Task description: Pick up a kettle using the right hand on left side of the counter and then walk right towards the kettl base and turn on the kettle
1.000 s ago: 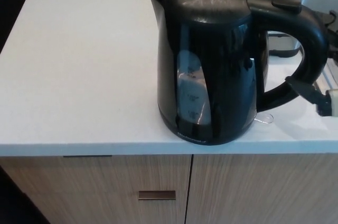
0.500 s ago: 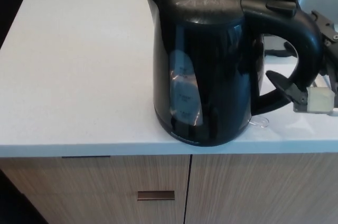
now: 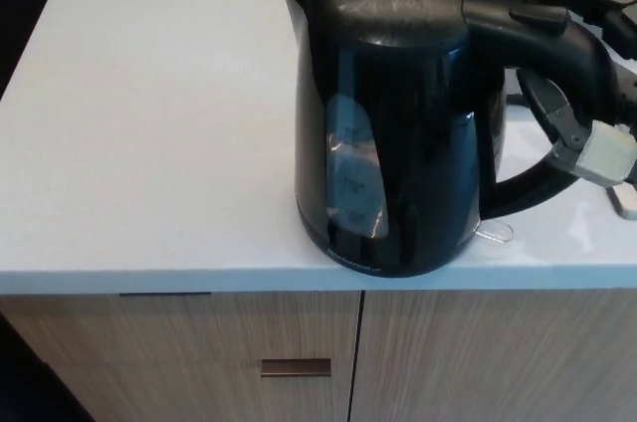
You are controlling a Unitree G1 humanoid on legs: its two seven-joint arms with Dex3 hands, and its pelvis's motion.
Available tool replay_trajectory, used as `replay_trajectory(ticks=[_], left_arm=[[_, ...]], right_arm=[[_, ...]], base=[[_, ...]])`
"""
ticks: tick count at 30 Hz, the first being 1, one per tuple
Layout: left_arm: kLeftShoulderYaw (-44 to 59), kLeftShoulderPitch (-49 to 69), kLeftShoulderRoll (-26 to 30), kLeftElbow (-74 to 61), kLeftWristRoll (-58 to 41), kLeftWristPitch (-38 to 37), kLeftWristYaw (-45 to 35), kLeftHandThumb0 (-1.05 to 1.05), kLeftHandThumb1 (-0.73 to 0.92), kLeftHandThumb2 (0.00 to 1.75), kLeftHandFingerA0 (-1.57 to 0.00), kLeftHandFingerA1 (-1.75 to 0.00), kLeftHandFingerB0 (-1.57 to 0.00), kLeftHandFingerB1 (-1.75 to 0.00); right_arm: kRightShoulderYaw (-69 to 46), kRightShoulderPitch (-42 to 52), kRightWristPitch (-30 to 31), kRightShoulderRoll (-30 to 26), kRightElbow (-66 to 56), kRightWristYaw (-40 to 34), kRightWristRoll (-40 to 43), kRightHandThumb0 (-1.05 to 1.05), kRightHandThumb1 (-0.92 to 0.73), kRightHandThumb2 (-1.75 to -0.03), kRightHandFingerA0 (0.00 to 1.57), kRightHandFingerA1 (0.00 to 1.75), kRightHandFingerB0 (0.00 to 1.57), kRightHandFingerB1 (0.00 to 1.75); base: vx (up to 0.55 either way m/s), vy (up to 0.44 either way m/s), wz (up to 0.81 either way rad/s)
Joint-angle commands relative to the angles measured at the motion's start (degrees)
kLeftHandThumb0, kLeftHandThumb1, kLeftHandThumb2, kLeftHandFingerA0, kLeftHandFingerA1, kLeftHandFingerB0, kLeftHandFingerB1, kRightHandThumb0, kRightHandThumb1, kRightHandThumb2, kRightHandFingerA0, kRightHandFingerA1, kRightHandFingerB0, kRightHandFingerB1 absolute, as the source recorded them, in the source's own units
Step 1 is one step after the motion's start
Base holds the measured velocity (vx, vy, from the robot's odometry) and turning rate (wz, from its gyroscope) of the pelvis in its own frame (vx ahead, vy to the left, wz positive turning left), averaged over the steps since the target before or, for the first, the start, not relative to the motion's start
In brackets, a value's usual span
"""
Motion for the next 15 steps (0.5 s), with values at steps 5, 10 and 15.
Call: replay_trajectory(ticks=[5, 10, 15], left_arm=[[0.01, 0.52, -0.03, 0.47, -0.68, -7.3, -1.11, 0.11, 0.67, 0.93, -0.9, -0.86, -0.84, -0.8], [-0.21, 0.37, 0.32, 0.76, -0.48, -7.65, -1.75, 0.14, 0.58, 1.09, -0.88, -0.88, -0.85, -0.84], [-0.35, 0.7, 0.75, 1.06, -0.4, -7.27, -2.25, 0.11, 0.62, 0.99, -0.9, -0.86, -0.87, -0.83]], right_arm=[[3.83, 3.41, -11.36, -2.43, 3.23, -6.15, -8.38, -0.02, -0.56, -1.15, 0.35, 0.64, 0.34, 0.62], [6.57, 4.08, -11.2, -5.12, 4.47, -6.18, -12.09, -0.02, -0.6, -1.02, 0.86, 0.67, 0.61, 0.49], [8.31, 4.51, -13.51, -8.44, 7.22, -5.02, -13.42, -0.03, -0.6, -0.99, 0.63, 0.57, 0.62, 0.49]], base=[[0.0, 0.0, 0.0], [0.0, 0.0, 0.0], [0.0, 0.0, 0.0]])
